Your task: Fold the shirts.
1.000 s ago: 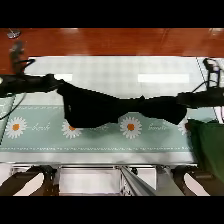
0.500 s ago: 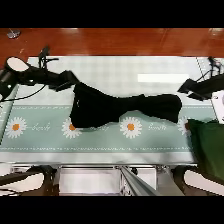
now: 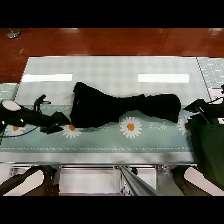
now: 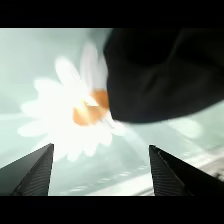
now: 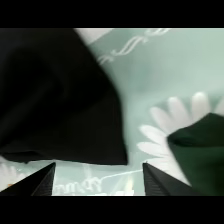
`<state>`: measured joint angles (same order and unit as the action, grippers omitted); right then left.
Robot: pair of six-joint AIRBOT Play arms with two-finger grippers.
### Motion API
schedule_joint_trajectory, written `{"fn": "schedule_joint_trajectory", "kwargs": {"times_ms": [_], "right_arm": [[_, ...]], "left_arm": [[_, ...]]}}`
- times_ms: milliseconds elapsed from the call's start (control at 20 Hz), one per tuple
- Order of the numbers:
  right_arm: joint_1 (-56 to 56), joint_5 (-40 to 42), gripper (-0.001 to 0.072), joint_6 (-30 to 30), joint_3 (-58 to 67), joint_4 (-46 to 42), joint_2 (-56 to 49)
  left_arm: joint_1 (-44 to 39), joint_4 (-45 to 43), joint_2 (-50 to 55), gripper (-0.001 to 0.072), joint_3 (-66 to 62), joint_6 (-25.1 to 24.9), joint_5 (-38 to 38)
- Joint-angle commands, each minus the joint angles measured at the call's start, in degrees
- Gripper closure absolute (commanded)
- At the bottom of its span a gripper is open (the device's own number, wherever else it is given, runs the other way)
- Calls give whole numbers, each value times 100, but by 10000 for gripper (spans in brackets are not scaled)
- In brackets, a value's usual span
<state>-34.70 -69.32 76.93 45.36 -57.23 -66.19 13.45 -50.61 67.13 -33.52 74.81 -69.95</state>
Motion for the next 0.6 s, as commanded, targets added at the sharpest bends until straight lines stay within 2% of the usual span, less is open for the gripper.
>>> {"fn": "schedule_joint_trajectory", "kwargs": {"times_ms": [0, 150, 300, 450, 500, 550], "right_arm": [[-116, 48, 89, -398, -407, 732, 166], [-114, 7, 88, -400, -407, 730, 166], [-114, 33, 89, -398, -407, 728, 166], [-114, 90, 89, -448, -407, 728, 166], [-116, 146, 89, -461, -407, 726, 166], [-114, 229, 89, -457, -407, 728, 166]], "left_arm": [[17, 1399, -212, 7, 874, -601, 787], [-599, 2277, -203, 7, 1051, -988, 1545], [-1360, 2365, -173, 7, 1049, -960, 2302], [-1759, 2522, -61, 12, 1025, -964, 2590], [-1770, 2546, -57, 121, 984, -964, 2583], [-1770, 2546, -57, 549, 929, -968, 2559]]}}
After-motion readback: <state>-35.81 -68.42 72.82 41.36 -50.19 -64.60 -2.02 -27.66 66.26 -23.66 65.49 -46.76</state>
